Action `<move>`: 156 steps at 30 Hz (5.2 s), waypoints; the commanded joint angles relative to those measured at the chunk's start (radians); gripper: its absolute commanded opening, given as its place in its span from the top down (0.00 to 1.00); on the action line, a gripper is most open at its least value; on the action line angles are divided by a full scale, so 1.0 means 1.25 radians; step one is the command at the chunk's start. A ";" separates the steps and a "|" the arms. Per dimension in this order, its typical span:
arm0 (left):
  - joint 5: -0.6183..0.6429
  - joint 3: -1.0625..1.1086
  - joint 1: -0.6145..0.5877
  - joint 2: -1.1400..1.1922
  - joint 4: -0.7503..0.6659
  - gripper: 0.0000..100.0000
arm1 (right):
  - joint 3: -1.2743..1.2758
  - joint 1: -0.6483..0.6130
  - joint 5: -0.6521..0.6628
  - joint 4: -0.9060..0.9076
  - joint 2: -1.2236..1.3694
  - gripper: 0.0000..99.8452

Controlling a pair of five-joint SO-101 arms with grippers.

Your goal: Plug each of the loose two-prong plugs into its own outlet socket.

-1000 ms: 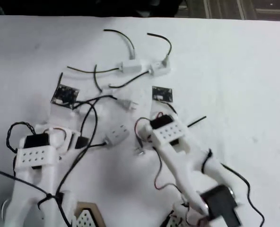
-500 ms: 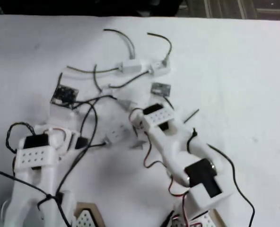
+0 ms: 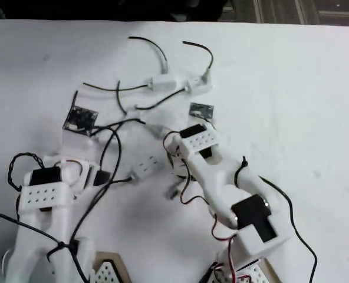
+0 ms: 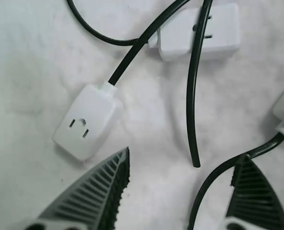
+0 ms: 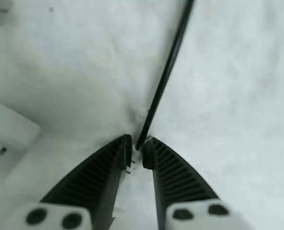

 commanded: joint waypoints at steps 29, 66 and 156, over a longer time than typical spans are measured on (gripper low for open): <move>0.002 0.001 -0.002 -0.018 -0.001 0.66 | -0.095 0.171 0.917 0.171 -0.128 0.98; 0.001 0.012 -0.002 -0.020 -0.006 0.66 | -0.145 0.180 0.918 0.240 0.169 0.97; 0.001 0.011 -0.004 -0.020 -0.007 0.66 | 0.624 -0.107 0.538 -1.312 -0.235 0.98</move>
